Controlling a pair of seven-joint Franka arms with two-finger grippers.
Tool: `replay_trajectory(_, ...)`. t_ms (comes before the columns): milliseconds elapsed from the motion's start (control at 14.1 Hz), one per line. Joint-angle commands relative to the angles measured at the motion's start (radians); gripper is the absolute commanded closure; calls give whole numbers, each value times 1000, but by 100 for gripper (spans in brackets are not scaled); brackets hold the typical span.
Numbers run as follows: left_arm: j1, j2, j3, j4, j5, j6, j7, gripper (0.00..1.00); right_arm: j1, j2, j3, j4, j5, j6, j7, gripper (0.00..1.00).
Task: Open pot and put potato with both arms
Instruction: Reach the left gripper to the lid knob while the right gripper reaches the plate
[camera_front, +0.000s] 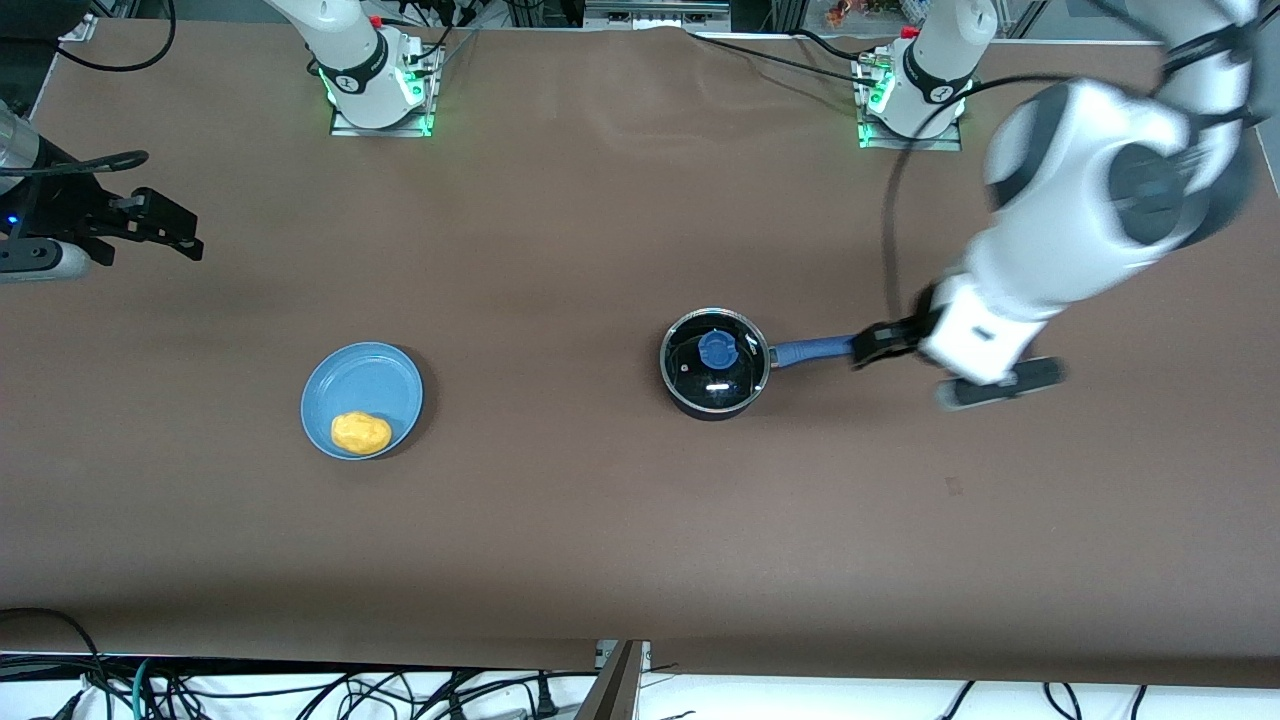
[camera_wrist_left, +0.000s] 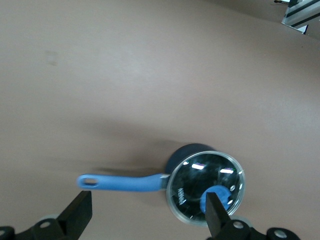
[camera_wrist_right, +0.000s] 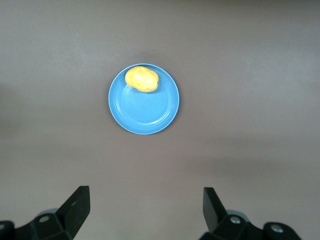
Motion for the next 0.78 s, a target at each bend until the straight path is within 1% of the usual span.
replay_trajectory(0,-76,82,-5,19,95,77,-146,0,-5,71,8,22,36,43,-6,0)
replay_trajectory(71,-99,111,-5,17,99,118,-185,0,-3,107,8,22,56,74,-9,0)
replay_trajectory(142,-117,134,-5,17,116,164,-209,0,-8,127,5,22,59,77,-10,0)
replay_trajectory(283,-144,174,-5,17,139,206,-261,0,-14,136,0,19,108,70,-7,0)
replay_trajectory(496,-162,211,-6,13,202,259,-269,0,-3,180,5,21,90,79,-12,0)
replay_trajectory(638,-171,211,-15,-6,205,267,-269,0,18,248,9,21,62,71,-6,0)
replay_trajectory(709,-173,209,-18,-20,205,267,-272,0,26,254,9,17,60,77,-1,0)
